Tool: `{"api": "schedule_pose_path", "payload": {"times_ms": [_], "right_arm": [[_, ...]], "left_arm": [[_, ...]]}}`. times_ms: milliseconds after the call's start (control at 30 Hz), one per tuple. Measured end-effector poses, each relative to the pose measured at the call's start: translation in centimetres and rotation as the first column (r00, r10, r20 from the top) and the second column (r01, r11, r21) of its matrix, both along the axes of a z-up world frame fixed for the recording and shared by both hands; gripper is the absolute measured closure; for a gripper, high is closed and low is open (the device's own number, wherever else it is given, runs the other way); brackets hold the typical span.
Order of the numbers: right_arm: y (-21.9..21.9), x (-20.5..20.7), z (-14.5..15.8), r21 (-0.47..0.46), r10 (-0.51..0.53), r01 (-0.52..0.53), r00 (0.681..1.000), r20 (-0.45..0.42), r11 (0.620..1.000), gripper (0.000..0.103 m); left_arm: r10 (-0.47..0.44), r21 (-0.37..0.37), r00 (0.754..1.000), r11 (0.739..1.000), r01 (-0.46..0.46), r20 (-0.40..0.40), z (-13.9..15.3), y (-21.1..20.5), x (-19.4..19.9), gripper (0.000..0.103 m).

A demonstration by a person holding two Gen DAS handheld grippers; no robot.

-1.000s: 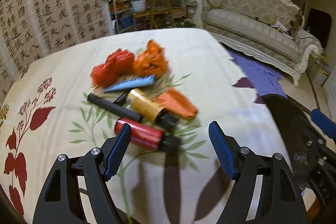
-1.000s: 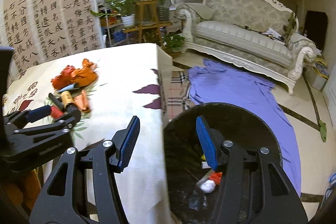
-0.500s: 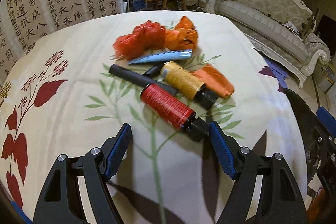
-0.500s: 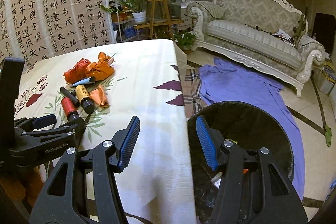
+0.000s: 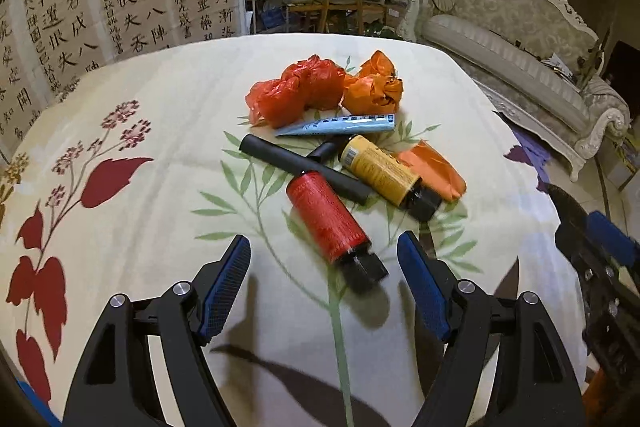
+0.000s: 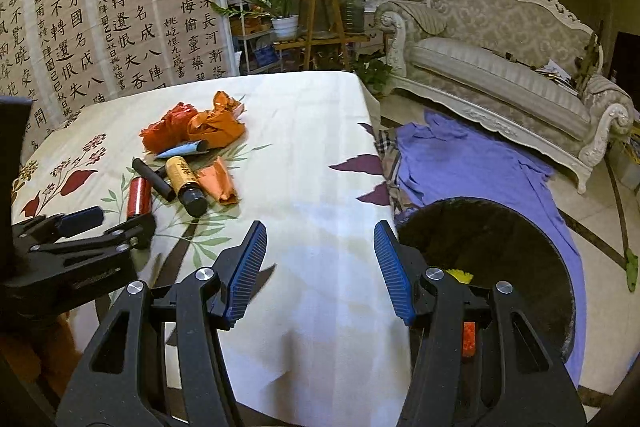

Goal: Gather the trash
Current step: 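Return to the pile and grasp the red thread spool with the left tool, then grasp the orange scrap with the right tool while the left tool holds the spool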

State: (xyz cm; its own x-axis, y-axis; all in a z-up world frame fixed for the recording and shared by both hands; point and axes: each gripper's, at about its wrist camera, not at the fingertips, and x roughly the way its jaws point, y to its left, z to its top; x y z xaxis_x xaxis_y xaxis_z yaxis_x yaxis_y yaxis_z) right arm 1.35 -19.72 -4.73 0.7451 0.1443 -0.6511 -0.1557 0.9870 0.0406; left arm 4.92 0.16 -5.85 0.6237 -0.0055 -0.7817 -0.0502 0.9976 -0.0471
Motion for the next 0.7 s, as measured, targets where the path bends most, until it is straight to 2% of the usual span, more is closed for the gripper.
{"api": "schedule_pose_path", "payload": {"times_ms": [100,333,700], "right_arm": [[0.5,0.2,0.1,0.003,0.01,-0.01,1.0,0.0,1.0,0.048],[2.5,1.8,0.2,0.001,0.055,-0.055,0.998,-0.01,0.998,0.048],[5.8,5.0,-1.2,-0.052,0.129,-0.133,0.988,-0.081,0.99,0.049]], "left_arm": [[0.003,-0.02,1.0,1.0,-0.004,-0.022,-0.3,1.0,0.9,0.043],[-0.028,0.02,1.0,0.999,0.029,-0.002,-0.4,2.0,0.5,0.077],[-0.022,0.01,1.0,1.0,0.022,0.004,-0.3,5.6,1.1,0.078]]}}
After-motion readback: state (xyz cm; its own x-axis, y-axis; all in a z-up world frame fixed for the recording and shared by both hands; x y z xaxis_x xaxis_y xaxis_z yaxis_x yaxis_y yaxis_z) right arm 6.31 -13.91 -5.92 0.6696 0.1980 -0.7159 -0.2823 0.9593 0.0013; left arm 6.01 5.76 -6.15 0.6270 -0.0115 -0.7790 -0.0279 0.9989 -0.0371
